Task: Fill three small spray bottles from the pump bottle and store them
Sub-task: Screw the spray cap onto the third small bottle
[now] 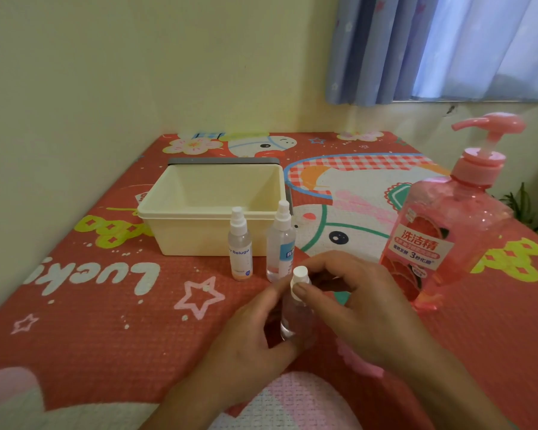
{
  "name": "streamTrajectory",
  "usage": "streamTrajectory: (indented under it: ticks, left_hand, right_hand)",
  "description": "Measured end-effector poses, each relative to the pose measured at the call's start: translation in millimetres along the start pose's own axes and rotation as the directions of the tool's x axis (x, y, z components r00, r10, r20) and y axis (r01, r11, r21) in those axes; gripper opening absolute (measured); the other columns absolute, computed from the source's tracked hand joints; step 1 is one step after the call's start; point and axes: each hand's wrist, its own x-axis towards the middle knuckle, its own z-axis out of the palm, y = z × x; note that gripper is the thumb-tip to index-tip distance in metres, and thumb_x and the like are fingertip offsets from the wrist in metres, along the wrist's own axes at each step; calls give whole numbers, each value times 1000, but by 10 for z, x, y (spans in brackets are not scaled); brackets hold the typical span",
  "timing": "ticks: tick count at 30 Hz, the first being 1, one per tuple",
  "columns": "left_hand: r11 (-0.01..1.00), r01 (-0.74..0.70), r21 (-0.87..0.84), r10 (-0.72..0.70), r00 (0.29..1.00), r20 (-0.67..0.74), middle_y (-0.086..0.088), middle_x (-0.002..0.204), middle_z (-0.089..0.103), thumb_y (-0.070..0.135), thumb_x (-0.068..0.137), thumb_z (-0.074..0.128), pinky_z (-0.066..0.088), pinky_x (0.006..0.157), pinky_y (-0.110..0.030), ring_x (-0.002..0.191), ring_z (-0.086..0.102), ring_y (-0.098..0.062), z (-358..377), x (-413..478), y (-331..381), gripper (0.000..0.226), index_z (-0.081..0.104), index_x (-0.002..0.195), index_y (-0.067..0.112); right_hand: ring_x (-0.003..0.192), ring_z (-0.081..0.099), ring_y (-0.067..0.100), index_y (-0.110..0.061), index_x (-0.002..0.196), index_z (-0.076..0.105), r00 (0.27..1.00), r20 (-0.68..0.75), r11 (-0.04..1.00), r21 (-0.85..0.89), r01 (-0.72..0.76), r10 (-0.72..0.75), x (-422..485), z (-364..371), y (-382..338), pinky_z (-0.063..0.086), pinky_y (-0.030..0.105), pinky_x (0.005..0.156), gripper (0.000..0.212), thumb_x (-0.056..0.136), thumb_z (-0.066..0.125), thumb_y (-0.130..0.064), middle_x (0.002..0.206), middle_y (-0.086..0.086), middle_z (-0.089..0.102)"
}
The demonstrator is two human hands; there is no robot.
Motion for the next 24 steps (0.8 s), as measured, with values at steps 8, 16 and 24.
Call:
streamTrajectory:
  ticks: [8, 16, 24]
  left_hand:
    - [998, 60, 8, -60, 998, -28, 9, 114, 71, 5, 83, 73, 51, 100, -37, 109, 66, -9, -31, 51, -39, 57, 56, 131, 30]
    - [997, 76, 21, -76, 997, -24, 10, 106, 72, 6, 82, 75, 51, 99, -40, 104, 67, -10, -31, 36, -42, 51, 59, 125, 28]
    - [998, 43, 55, -42, 999, -21, 13, 110, 71, 7, 84, 73, 51, 98, -31, 108, 66, -5, -25, 46, -1, 47, 59, 122, 31]
  right_hand:
    - [94, 71, 4, -31, 103, 73, 991, 131, 994, 107, -11, -3, 87, -115, 13, 55, 22, 84, 19, 88, 68, -20, 98, -16, 74]
    - [90, 72, 7, -31, 99, 72, 971, 226, 988, 115, -104, 76, 143, -193, -21, 55, 29, 86, 21, 93, 68, -11, 94, -10, 77]
    - [89, 70, 0, -38, 100, 70, 952, 298, 997, 5, -79, 73, 167, -242, -79, 52, 18, 81, 19, 94, 67, -20, 94, -17, 75]
